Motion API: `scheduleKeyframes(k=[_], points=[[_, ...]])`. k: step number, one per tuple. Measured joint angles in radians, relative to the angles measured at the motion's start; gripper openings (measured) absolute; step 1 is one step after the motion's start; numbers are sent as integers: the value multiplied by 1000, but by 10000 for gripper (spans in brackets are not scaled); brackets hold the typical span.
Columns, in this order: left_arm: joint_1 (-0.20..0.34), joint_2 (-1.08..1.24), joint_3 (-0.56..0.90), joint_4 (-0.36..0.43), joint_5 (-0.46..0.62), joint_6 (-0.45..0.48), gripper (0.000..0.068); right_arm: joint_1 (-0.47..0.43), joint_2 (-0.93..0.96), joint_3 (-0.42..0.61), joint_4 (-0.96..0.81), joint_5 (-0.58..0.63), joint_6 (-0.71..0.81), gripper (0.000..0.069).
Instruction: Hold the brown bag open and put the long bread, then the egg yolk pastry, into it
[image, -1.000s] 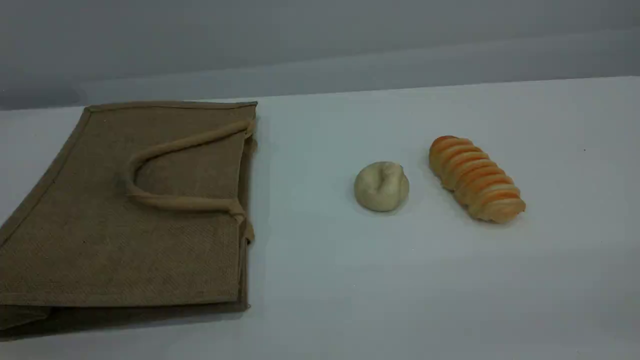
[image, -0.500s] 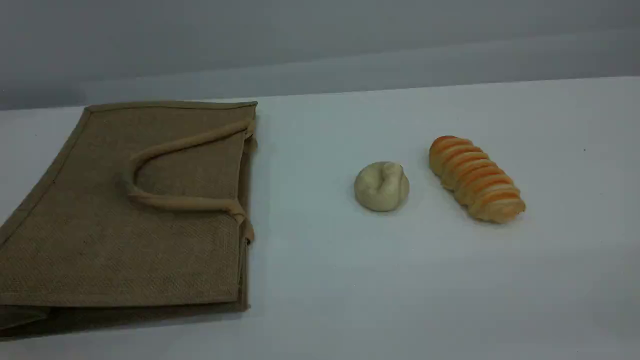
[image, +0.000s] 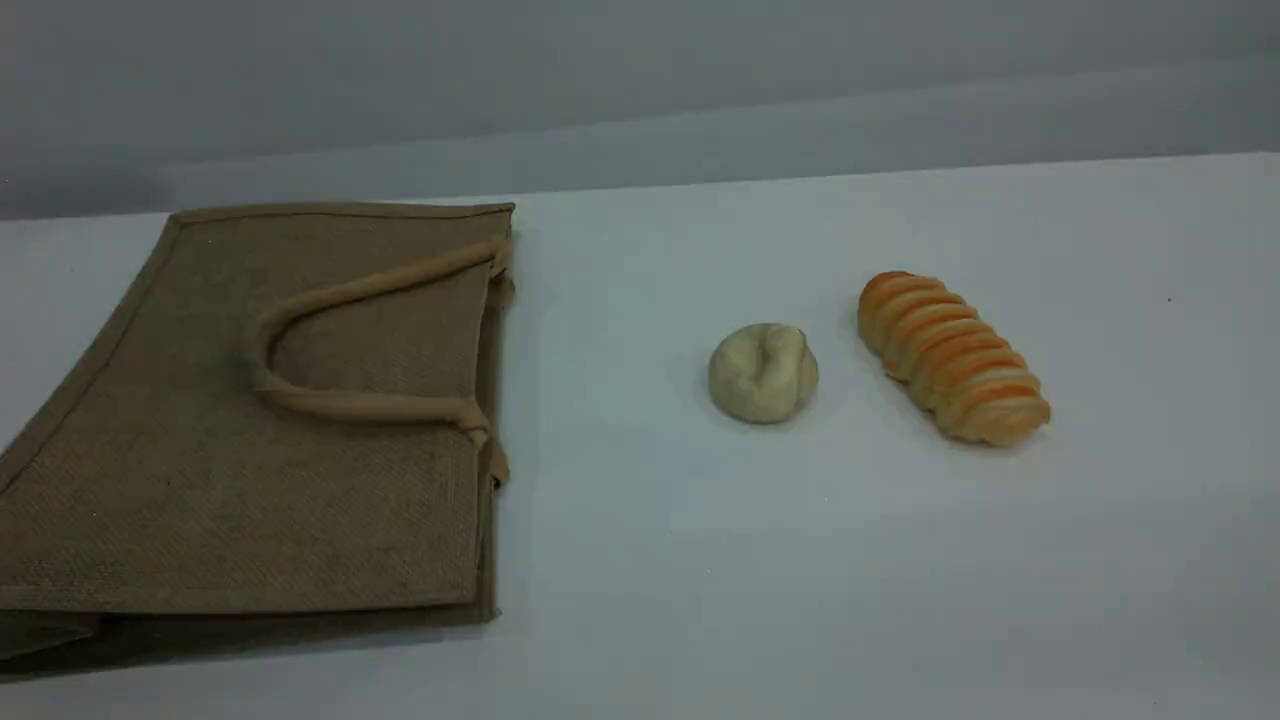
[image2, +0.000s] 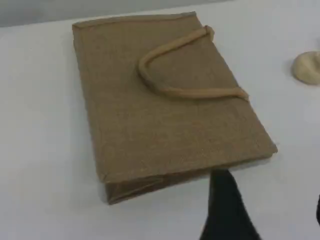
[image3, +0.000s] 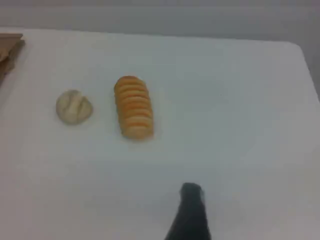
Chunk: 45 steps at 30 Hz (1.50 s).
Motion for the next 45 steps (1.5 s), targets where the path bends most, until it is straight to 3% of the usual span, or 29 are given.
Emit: scheduleKeyframes(k=[15,19,22,29,35,38,45], points=[[0,9,-5,10,-28,-1,384,0,0,0,24,-1,0,516],[0,80,-33,22,-104,-13,384,0,0,-14,24,-18,-13,515],[0,184,-79,22,-200,-46,384,0,21,-33,33,-95,-24,515],[0,525,-264,22,-306,-81,384,0,270,-33,80,-367,-35,515],[0,832,-380,22,-346,-96,384,1,563,-34,273,-592,-114,513],[0,962,-397,10,-391,-133,384,2,708,-67,388,-649,-210,513],[0,1222,-397,-59,-513,-134,384,2,1004,-174,638,-645,-443,489]])
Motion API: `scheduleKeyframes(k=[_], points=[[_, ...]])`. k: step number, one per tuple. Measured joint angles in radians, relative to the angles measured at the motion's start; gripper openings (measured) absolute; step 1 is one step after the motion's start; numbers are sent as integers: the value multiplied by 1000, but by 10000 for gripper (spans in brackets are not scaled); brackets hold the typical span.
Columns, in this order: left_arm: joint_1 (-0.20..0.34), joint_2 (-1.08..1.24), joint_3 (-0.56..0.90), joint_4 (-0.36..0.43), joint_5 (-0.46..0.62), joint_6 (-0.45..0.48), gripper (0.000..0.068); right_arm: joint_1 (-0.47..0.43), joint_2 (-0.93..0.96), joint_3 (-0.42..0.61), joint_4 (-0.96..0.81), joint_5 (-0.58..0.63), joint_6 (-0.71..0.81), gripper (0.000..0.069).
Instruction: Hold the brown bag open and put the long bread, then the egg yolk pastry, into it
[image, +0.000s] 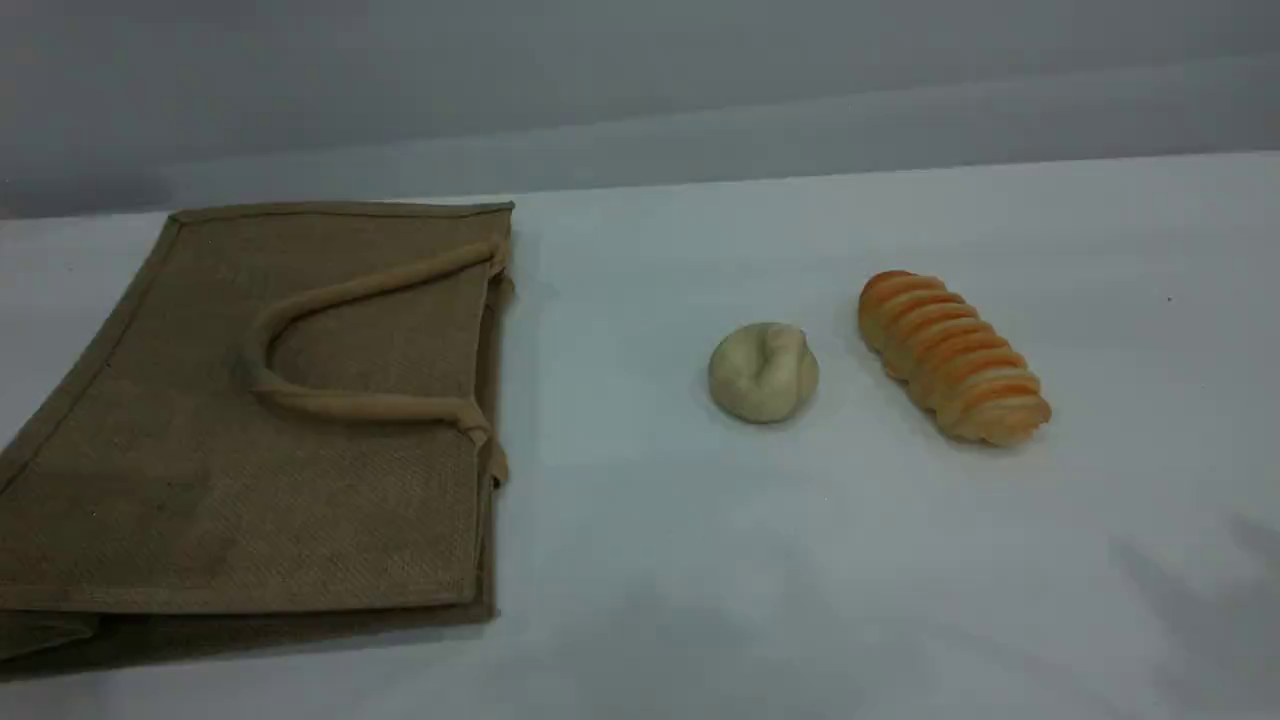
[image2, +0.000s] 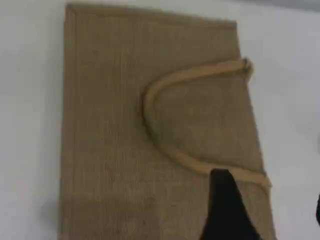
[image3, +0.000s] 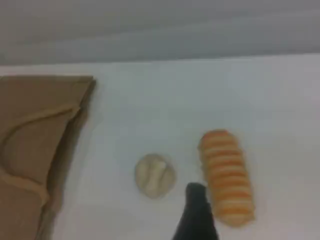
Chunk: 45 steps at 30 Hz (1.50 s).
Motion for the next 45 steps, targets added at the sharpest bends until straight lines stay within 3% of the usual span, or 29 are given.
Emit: scheduleKeyframes(k=[10,23,27,33,45], points=[[0,327,-23,-17,-126,-36,384,0,302,-57,304,0,-275,467],[0,664,-227,-10,-123,-65,384,0,485,-57,662,29,-630,467],[0,752,-284,12,-80,-68,384,0,488,-57,682,30,-642,467],[0,820,-311,143,-77,-172,384,0,509,-57,684,34,-648,467],[0,844,-321,143,-185,-192,384,0,536,-57,745,41,-700,467]])
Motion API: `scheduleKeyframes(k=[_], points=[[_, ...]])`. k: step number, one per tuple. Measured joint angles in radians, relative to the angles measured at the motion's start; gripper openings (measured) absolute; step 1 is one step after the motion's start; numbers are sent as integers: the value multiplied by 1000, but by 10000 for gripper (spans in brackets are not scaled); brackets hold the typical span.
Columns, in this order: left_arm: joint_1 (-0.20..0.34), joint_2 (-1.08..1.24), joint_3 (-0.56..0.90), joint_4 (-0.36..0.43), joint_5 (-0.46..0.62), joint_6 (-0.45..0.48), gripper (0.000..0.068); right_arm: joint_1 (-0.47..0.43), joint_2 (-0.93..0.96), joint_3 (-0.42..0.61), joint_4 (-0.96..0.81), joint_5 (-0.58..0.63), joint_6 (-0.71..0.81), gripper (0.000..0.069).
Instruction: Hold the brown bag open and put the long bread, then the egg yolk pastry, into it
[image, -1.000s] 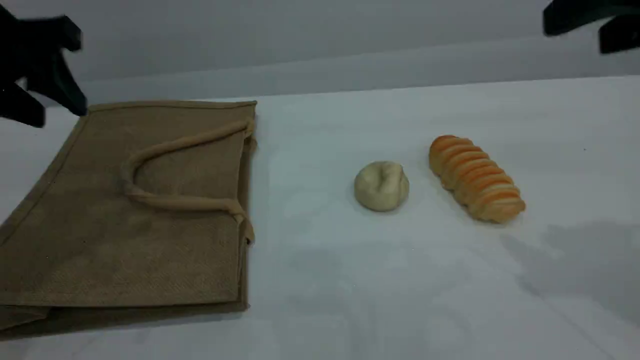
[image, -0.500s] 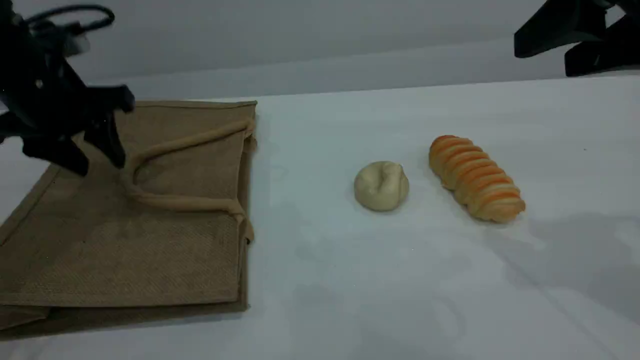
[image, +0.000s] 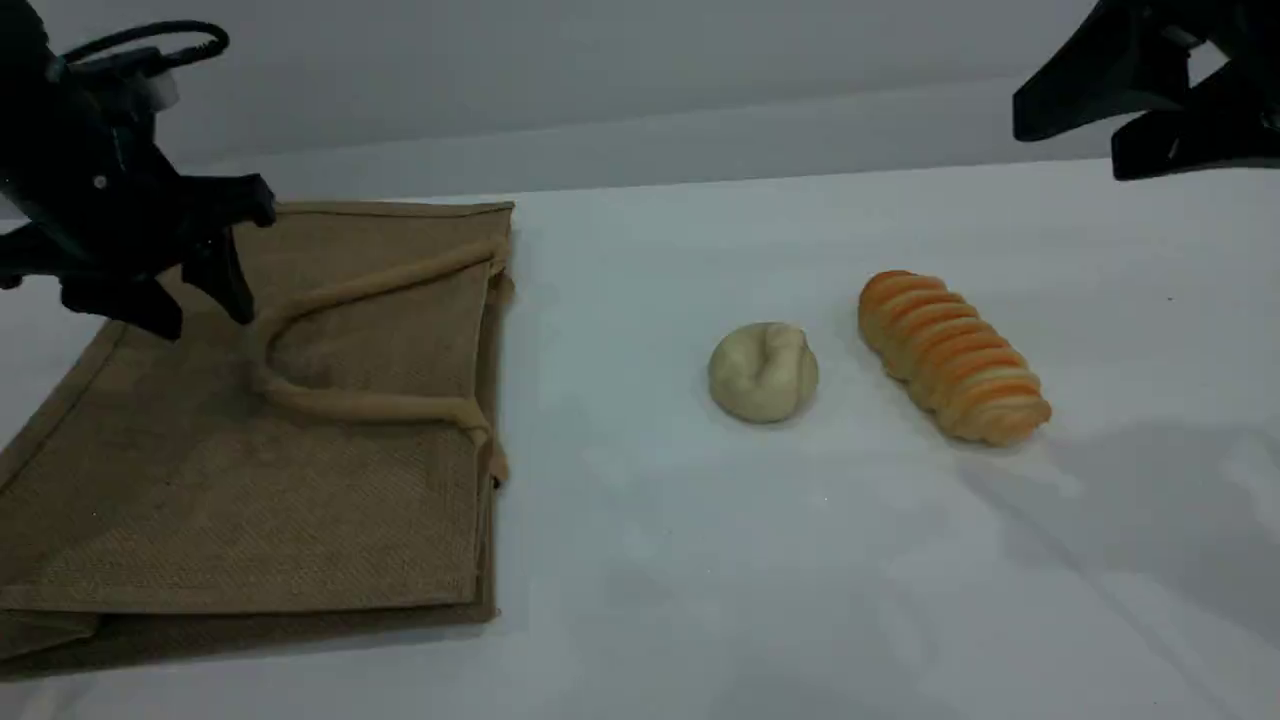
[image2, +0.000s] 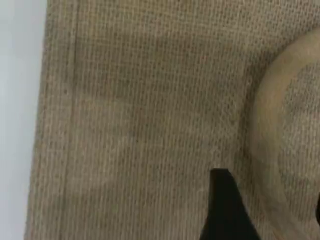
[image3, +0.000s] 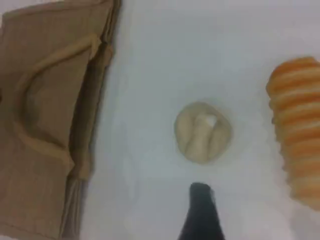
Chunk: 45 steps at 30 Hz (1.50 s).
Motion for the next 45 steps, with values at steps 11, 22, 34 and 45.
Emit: scheduleKeyframes(k=[11,22,34,45], points=[[-9,159,-144,-3,43,1,384,0,0,0,22,4,-30,467],[-13,224,-173,-3,69,-15,361,0,0,0,22,13,-29,467],[-16,199,-255,10,245,29,88,0,0,1,84,-2,-45,467],[-23,-35,-587,-126,676,350,87,0,24,1,122,-2,-66,467]])
